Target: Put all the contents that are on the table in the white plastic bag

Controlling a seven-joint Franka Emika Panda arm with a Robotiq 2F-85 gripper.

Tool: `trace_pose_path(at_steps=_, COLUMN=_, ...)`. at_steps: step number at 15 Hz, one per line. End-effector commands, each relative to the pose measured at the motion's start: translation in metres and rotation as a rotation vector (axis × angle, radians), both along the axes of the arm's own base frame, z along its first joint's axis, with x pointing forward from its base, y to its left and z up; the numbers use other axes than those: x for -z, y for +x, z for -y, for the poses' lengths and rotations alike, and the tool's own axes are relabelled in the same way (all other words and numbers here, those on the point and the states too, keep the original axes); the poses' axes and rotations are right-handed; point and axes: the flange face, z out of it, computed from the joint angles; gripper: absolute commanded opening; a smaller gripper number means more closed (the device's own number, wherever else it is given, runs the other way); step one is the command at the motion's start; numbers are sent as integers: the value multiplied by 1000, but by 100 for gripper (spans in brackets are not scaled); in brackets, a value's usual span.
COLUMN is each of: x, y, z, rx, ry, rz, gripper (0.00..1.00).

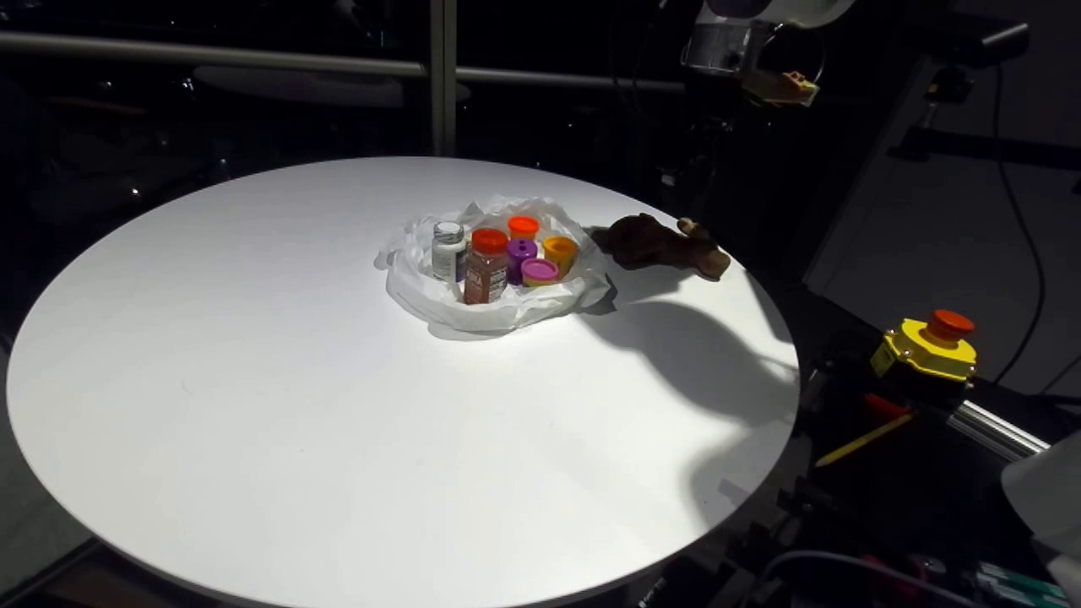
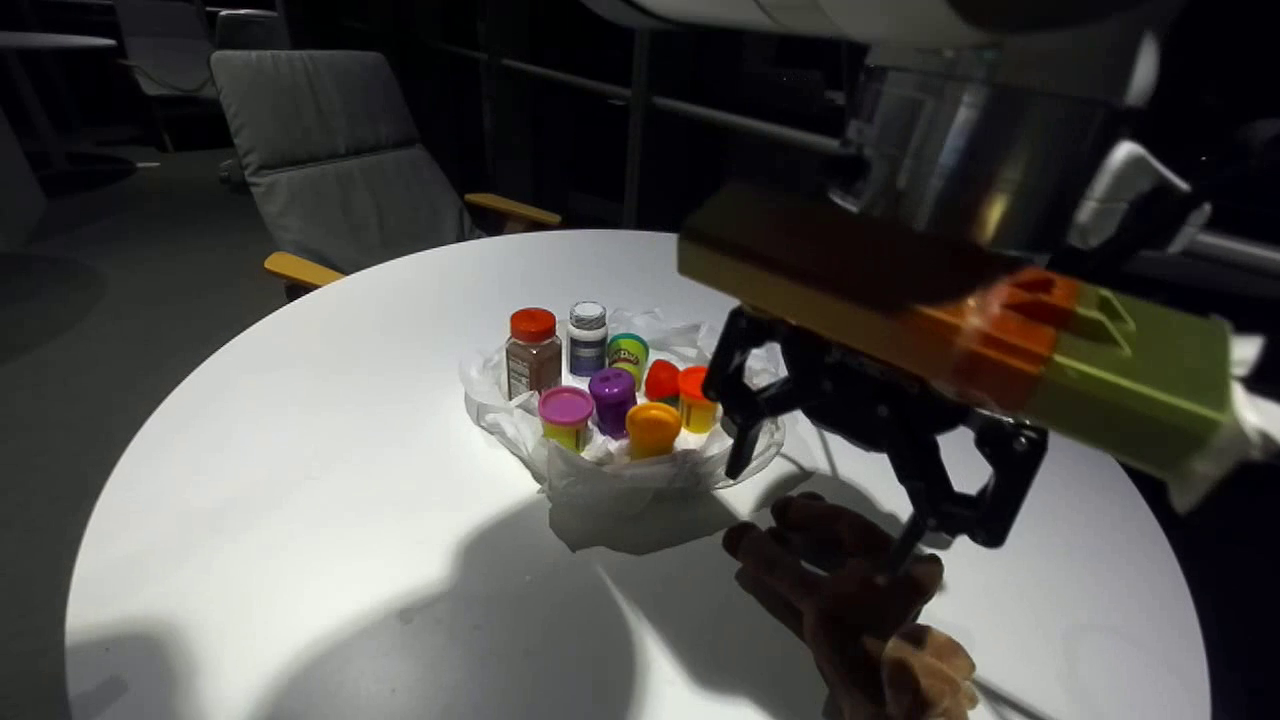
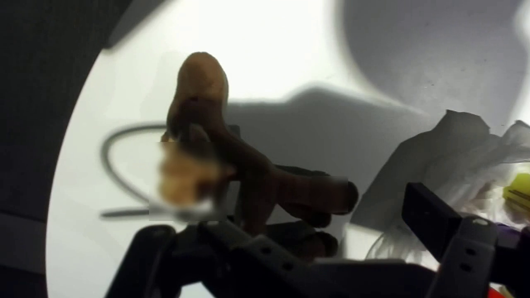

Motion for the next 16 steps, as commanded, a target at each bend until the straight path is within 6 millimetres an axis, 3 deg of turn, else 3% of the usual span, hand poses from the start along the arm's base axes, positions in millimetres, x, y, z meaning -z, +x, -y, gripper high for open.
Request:
trace_pose_path(at_steps=1, x=34, y=20, z=25, rx=0, ry=27, rz=-5, gripper=100)
trace_pose_path(at_steps=2, x=54, y=27, z=16, rx=0, ry=39, rz=-11, gripper=100)
trace_pose_path(at_steps=4, x=77, y=38, z=17, rx=8, ry=49, rz=-9, gripper=100)
trace_pose_path(at_steps=8, x=105, y=59, z=25, rx=45, ry=-7, rz=36, gripper=100)
trace_pose_path(at_steps=16, x=105, y=51, z=57, rx=138, ry=-145, rz=88, gripper=100)
